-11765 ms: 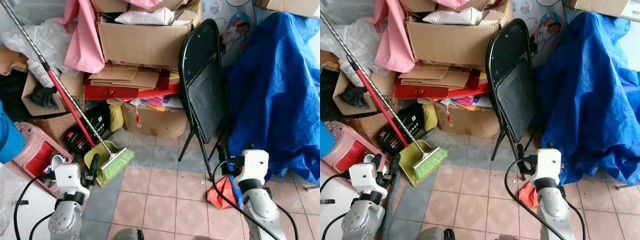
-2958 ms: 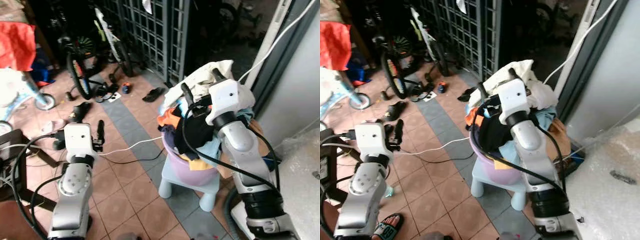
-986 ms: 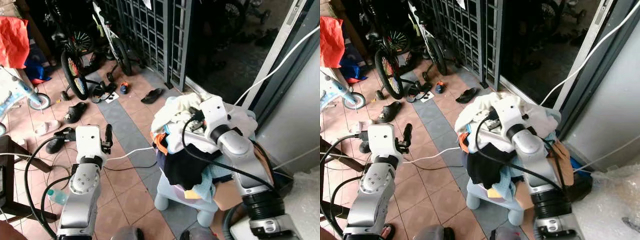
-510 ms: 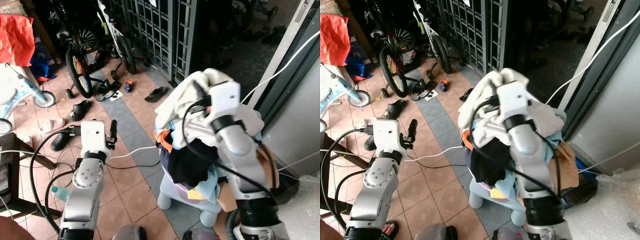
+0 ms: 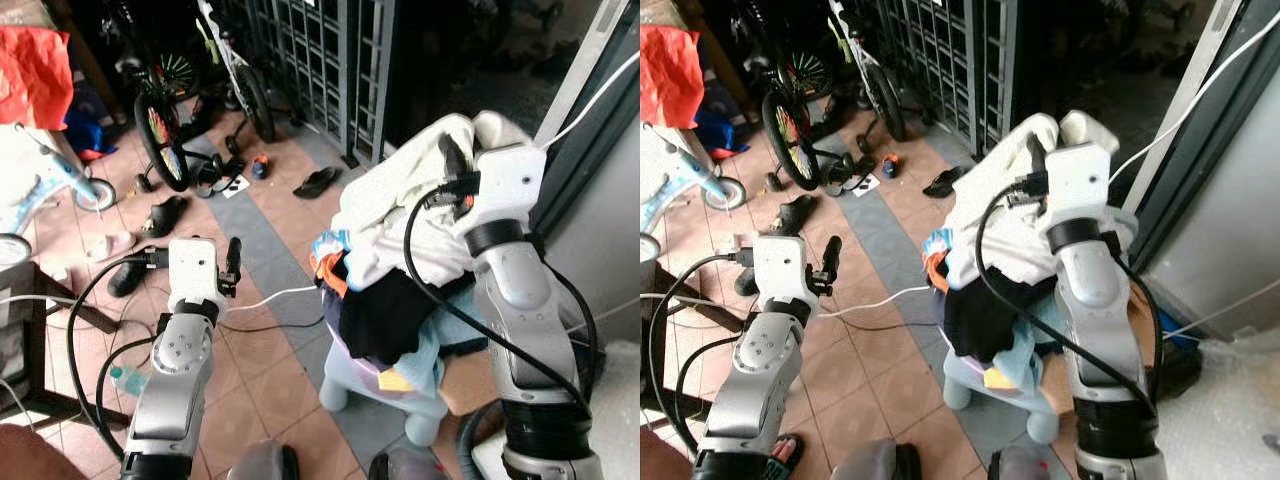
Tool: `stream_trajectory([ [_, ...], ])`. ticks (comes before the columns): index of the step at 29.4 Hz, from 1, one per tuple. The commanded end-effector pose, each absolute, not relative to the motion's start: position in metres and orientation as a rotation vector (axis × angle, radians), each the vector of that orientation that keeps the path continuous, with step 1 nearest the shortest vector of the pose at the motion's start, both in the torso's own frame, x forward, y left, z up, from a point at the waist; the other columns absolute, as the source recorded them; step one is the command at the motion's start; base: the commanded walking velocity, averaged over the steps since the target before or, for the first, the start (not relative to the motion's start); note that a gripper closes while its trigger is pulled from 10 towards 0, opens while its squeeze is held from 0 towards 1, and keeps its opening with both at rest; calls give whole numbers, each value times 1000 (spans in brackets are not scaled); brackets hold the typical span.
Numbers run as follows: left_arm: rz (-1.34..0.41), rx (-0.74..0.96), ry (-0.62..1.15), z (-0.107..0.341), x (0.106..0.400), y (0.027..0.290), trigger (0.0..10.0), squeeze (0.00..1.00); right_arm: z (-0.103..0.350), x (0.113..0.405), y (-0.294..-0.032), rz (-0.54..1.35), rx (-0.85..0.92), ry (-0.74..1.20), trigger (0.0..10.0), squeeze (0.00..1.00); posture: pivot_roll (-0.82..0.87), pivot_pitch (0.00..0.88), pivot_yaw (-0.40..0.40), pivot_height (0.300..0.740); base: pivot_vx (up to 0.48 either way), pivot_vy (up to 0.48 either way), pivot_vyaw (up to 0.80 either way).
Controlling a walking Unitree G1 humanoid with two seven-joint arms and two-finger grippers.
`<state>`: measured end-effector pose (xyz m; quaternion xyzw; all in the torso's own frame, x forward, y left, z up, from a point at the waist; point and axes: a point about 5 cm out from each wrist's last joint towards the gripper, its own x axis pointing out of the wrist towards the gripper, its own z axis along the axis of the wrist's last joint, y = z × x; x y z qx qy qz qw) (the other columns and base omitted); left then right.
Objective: Clothes washing
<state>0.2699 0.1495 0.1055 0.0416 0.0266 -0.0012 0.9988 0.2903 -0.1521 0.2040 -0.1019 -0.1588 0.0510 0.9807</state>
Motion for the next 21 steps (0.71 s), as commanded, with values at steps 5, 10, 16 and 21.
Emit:
stream_trajectory([
  [5, 12, 94, 58, 105, 271, 153, 10000, 0, 202, 289, -148, 111, -199, -303, 10000, 0, -64, 34, 102, 740, -287, 0, 0],
  [10, 15, 95, 53, 105, 273, 153, 10000, 0, 200, 291, -146, 115, -199, -289, 10000, 0, -66, 33, 100, 740, -145, 0, -130],
  [16, 16, 92, 50, 106, 273, 153, 10000, 0, 200, 293, -149, 101, -207, -286, 10000, 0, -69, 32, 98, 740, 0, 0, -775],
  [21, -2, 61, 48, 105, 274, 151, 10000, 0, 202, 294, -154, 69, -230, -292, 10000, 0, -77, 31, 97, 740, 0, 0, -800],
])
